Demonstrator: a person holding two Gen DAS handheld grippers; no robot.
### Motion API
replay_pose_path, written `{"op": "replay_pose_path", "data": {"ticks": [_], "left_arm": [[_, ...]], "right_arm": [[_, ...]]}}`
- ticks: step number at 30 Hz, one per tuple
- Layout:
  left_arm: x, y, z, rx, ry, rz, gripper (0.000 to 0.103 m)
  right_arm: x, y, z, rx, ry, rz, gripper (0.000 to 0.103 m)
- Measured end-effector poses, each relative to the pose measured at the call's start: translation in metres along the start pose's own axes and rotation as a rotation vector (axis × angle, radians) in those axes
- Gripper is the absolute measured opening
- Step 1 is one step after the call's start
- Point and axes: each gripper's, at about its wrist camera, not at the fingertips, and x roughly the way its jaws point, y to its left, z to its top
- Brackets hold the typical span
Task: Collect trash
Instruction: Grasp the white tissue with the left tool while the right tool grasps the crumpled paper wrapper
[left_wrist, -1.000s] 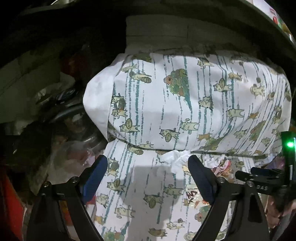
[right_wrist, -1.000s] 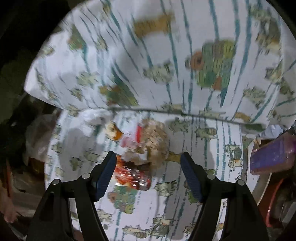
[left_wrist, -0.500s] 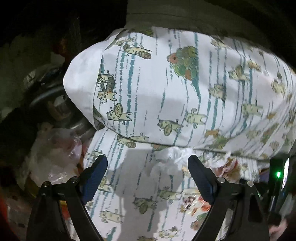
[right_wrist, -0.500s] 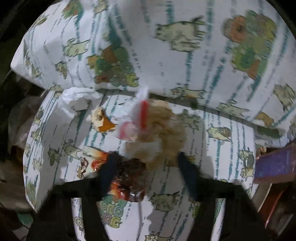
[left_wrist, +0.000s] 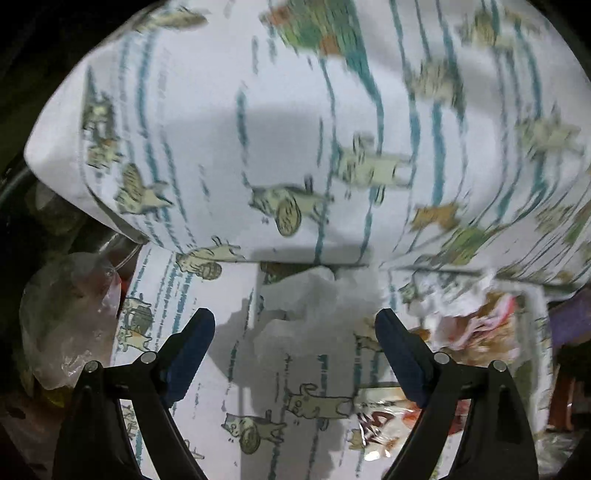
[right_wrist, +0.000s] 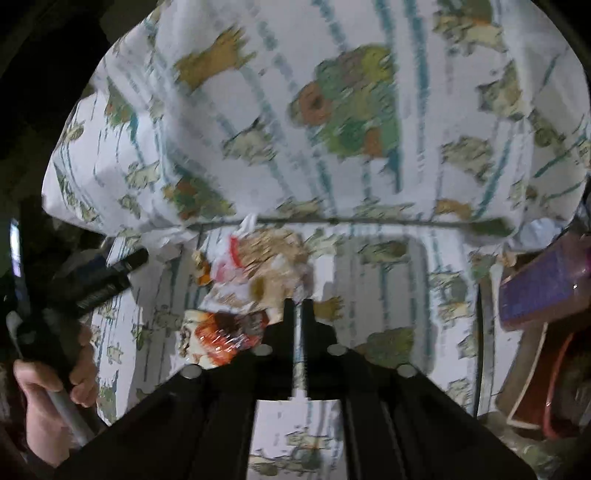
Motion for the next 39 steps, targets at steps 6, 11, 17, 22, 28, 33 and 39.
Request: {"op": "replay_pose_path", "data": {"ticks": [6, 11, 17, 22, 28, 33, 39], "left_arm": [[0.017, 0.008, 0.002, -0.099, 0.025, -0.063, 0.090], [0.030, 0.011, -0.002, -0.104, 0.026, -0.080, 0.045], [0.009, 0.013, -0.007, -0.115, -0.004, -0.137, 0.008], [-0.024, 0.006, -0.005, -0.014, -0.094, -0.087, 0.006], [-0.062, 0.007, -0.001, 0.050, -0.180, -0.092, 0.006], [-0.065, 0.003, 0.002, 0.085, -0.198, -0.024, 0.006], [-0.071, 0.013, 0.002, 0.061, -0.200, -0.023, 0.006]], "right_arm": [[-0.003, -0.035, 0.013, 0.089, 0.007, 0.006, 0.026], [0.000, -0.046, 0.016, 0.137, 0.021, 0.027, 0.038], [0.011, -0.037, 0.024, 0.134, 0.022, 0.051, 0.058], [0.034, -0.021, 0.028, 0.177, 0.068, 0.111, 0.065], [0.057, 0.000, 0.027, 0.137, 0.080, 0.084, 0.078], [0.077, 0.013, 0.024, 0.083, 0.126, 0.059, 0.078], [0.099, 0.023, 0.018, 0.015, 0.214, 0.027, 0.036]]}}
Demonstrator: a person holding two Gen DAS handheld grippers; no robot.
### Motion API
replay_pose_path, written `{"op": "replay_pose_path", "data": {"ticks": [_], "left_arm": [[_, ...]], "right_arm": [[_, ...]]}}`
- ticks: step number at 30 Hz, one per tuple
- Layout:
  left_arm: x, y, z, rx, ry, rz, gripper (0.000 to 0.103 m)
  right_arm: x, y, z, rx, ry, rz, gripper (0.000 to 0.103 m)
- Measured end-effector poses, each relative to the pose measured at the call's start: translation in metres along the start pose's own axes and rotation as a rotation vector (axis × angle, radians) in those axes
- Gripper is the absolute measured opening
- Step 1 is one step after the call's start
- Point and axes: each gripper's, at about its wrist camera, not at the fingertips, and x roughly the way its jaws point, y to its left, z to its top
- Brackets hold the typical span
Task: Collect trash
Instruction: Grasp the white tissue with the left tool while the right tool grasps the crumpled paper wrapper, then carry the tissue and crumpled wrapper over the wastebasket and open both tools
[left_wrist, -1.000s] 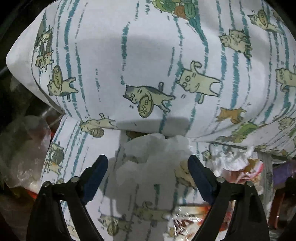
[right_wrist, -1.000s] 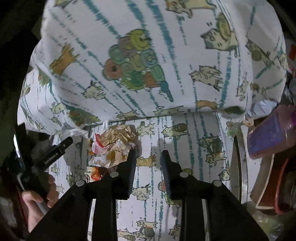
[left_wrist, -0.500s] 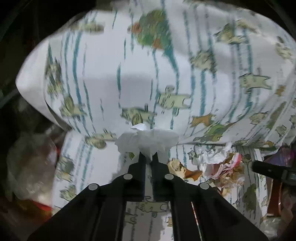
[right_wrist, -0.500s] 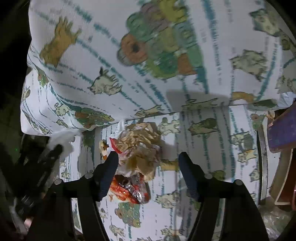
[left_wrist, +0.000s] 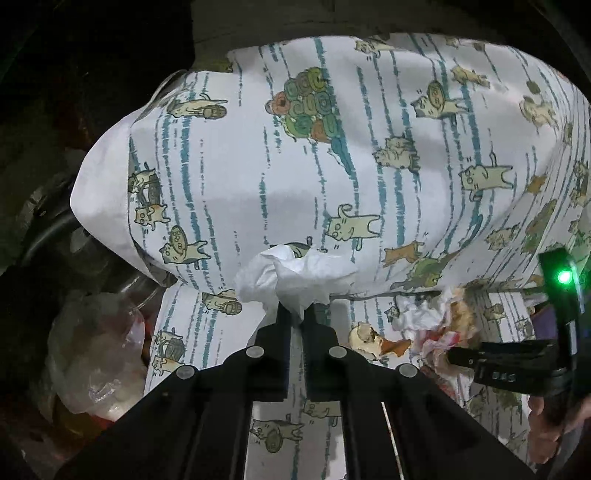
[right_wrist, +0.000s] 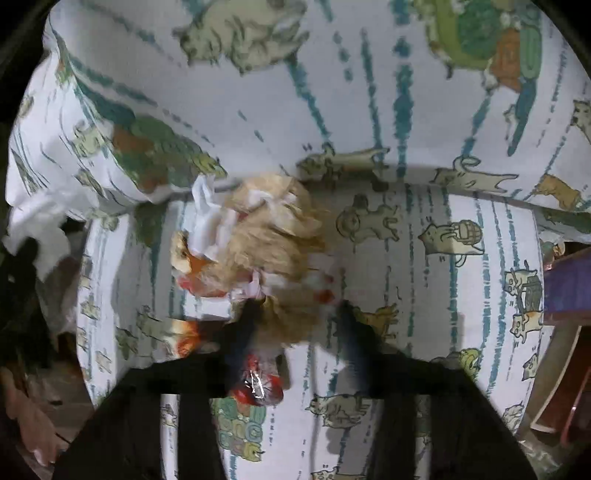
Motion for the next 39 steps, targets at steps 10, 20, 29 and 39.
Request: {"op": "replay_pose_path", "data": {"ticks": [10, 20, 29, 39], "left_arm": [[-0.052, -0.002, 0.008, 0.096, -0.138, 0.079, 0.006], [-0.113, 0.015, 0.013, 0.018, -0.253, 0.050, 0.006], [-0.137, 0.005, -0.002, 0.077, -0.275, 0.044, 0.006], [-0.244, 0.004, -0.016, 0.019, -0.393, -0.012, 0.006]], "right_arm": [[-0.081, 0.029, -0.002, -0.018, -0.188, 0.095, 0.018], [-0.132, 0.026, -0.022, -0.020, -0.303, 0.177, 0.016], [-0.175, 0.035, -0.035, -0.083, -0.412, 0.215, 0.016], [-0.281, 0.074, -0.090, -0.210, -0.619, 0.146, 0.016]]}}
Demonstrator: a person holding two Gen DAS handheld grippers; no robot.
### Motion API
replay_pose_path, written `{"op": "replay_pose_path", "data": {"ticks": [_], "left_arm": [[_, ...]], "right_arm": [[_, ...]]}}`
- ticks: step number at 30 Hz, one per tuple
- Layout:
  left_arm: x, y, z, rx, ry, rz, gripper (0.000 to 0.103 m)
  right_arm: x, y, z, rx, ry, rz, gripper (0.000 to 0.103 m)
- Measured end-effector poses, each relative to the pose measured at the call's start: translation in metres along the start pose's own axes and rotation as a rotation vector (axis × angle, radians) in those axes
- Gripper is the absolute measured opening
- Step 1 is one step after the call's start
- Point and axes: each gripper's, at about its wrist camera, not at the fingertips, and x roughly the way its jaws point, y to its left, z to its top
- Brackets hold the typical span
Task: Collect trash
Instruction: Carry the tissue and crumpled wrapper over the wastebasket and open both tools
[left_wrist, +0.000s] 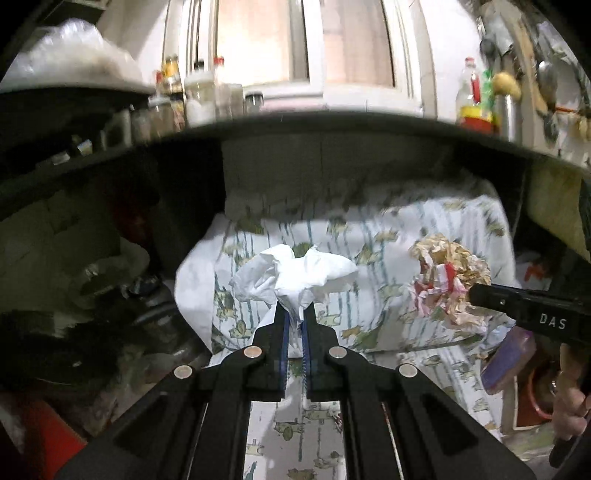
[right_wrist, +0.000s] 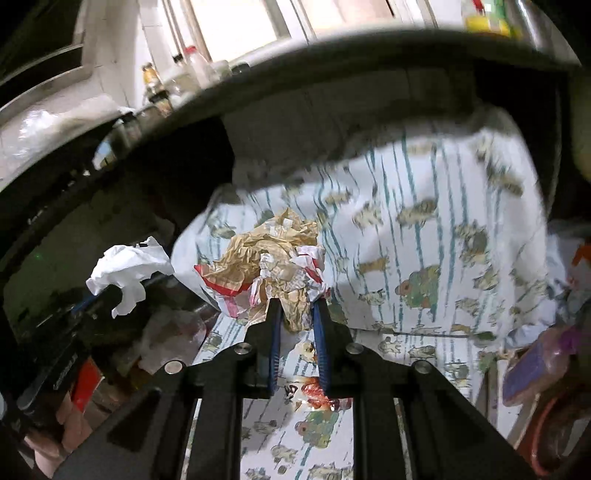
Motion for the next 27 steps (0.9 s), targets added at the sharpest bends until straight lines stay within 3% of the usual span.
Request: {"op": "replay_pose_path", "data": {"ticks": [4, 6, 9, 14, 17, 24, 27], "left_arm": [[-0.053, -0.004, 0.004, 0.019, -0.009, -0.045, 0.006], [-0.075, -0.004, 0.003, 0.028, 0.006, -0.027, 0.006], [-0.108, 0.002, -0.005, -0.015, 0.012, -0.058, 0.006], [-0.140, 0.009, -0.044, -0.075, 0.074, -0.081, 0.006], [-0.136, 0.007, -0.077, -0.083, 0.151, -0.089, 0.006], [-0.098, 0.006, -0.166, -0.114, 0.465, -0.168, 0.006], [-0.083, 0.007, -0.192, -0.155, 0.551, -0.186, 0.006]], "right_arm": [[-0.050, 0.027, -0.008, -0.038, -0.053, 0.013, 0.016], [-0.073, 0.035, -0.015, -0.040, -0.074, 0.016, 0.016], [-0.107, 0.045, -0.031, -0.038, -0.091, 0.021, 0.016], [-0.135, 0.048, -0.071, -0.032, -0.065, 0.022, 0.016], [-0.133, 0.046, -0.098, -0.018, -0.010, 0.021, 0.016], [-0.099, 0.037, -0.175, 0.013, 0.181, -0.006, 0.016], [-0.077, 0.033, -0.205, 0.011, 0.272, -0.017, 0.016]]}}
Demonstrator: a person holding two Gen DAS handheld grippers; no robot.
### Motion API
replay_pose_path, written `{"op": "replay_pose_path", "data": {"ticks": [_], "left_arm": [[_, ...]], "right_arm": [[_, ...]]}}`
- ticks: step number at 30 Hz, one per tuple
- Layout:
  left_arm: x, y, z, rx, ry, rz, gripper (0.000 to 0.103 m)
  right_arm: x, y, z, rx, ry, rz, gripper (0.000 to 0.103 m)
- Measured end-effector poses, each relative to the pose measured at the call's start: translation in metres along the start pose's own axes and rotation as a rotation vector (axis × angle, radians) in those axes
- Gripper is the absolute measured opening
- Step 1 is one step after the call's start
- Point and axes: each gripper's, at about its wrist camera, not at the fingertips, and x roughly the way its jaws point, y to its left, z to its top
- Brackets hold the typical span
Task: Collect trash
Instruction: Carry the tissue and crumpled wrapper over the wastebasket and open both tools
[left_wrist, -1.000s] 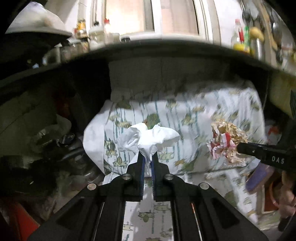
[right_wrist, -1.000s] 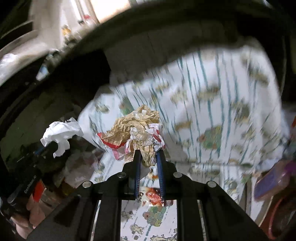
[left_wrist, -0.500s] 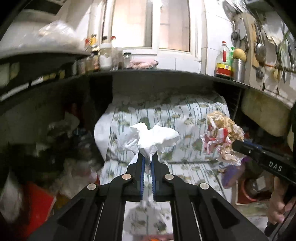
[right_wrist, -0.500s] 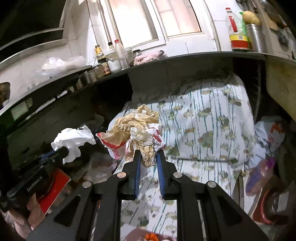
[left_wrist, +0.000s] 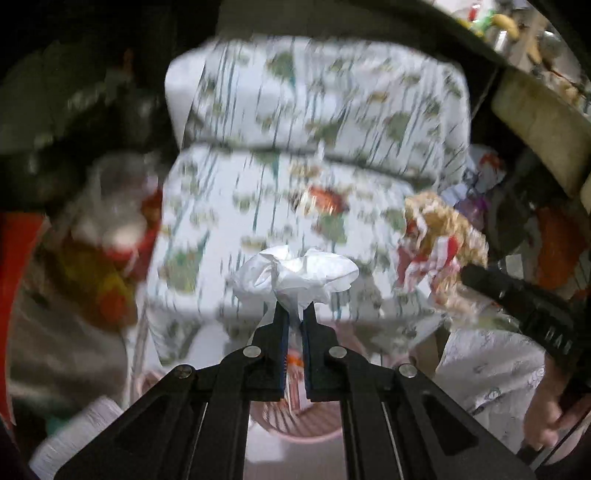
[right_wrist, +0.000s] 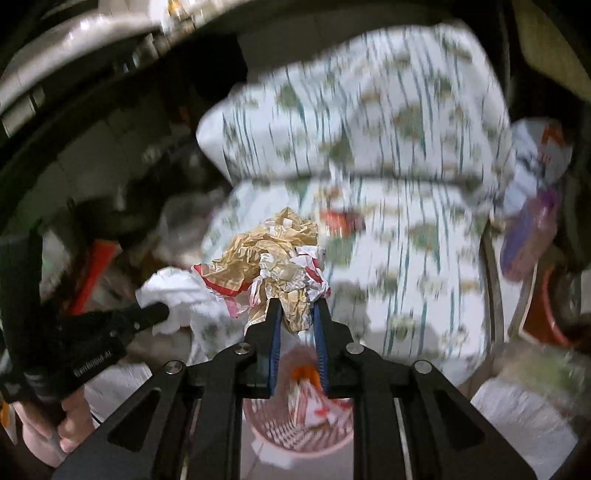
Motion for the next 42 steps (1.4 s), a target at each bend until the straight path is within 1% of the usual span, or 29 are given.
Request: {"op": "replay_pose_path", "data": {"ticks": [4, 7, 11, 13, 16, 22, 23, 25, 27, 29, 32, 35, 38, 42], "left_arm": [[0.034, 0.005, -0.015, -0.039, 0.109, -0.024, 0.006], [0.053, 0.004, -0.024, -0.047, 0.171, -0.040, 0.006], [0.070, 0.004, -0.033, -0.051, 0.220, -0.025, 0.006], [0.078, 0.005, -0.035, -0.051, 0.237, -0.018, 0.006], [0.081, 0.005, -0.037, -0.043, 0.249, -0.012, 0.006], [0.086, 0.008, -0.038, -0.052, 0.274, -0.031, 0.007], [0.086, 0.008, -0.038, -0.055, 0.275, -0.033, 0.010], [0.086, 0.008, -0.038, -0.058, 0.276, -0.036, 0.020], [0.084, 0.008, -0.037, -0.061, 0.263, -0.036, 0.044], [0.081, 0.008, -0.035, -0.054, 0.236, -0.015, 0.057], [0.075, 0.006, -0.032, -0.027, 0.200, 0.030, 0.059], [0.070, 0.010, -0.029, -0.028, 0.171, 0.070, 0.060], [0.058, 0.010, -0.025, 0.006, 0.104, 0.134, 0.060], [0.044, 0.012, -0.019, 0.020, 0.040, 0.149, 0.060]], "right_arm": [[0.038, -0.009, -0.021, 0.021, 0.160, 0.031, 0.016], [0.057, -0.014, -0.035, 0.026, 0.223, 0.006, 0.016], [0.079, -0.017, -0.046, 0.025, 0.291, -0.032, 0.017], [0.086, -0.018, -0.048, 0.033, 0.316, -0.042, 0.017], [0.090, -0.021, -0.049, 0.053, 0.340, -0.022, 0.019], [0.094, -0.023, -0.047, 0.067, 0.345, -0.017, 0.022], [0.095, -0.023, -0.047, 0.070, 0.344, -0.014, 0.027], [0.095, -0.023, -0.046, 0.074, 0.340, -0.008, 0.033], [0.094, -0.023, -0.045, 0.074, 0.335, -0.004, 0.037], [0.092, -0.024, -0.044, 0.081, 0.326, 0.003, 0.040], [0.088, -0.026, -0.041, 0.092, 0.304, 0.003, 0.043], [0.082, -0.031, -0.038, 0.110, 0.275, -0.008, 0.045], [0.077, -0.035, -0.034, 0.121, 0.248, -0.020, 0.047], [0.070, -0.037, -0.030, 0.121, 0.208, -0.032, 0.050]]}}
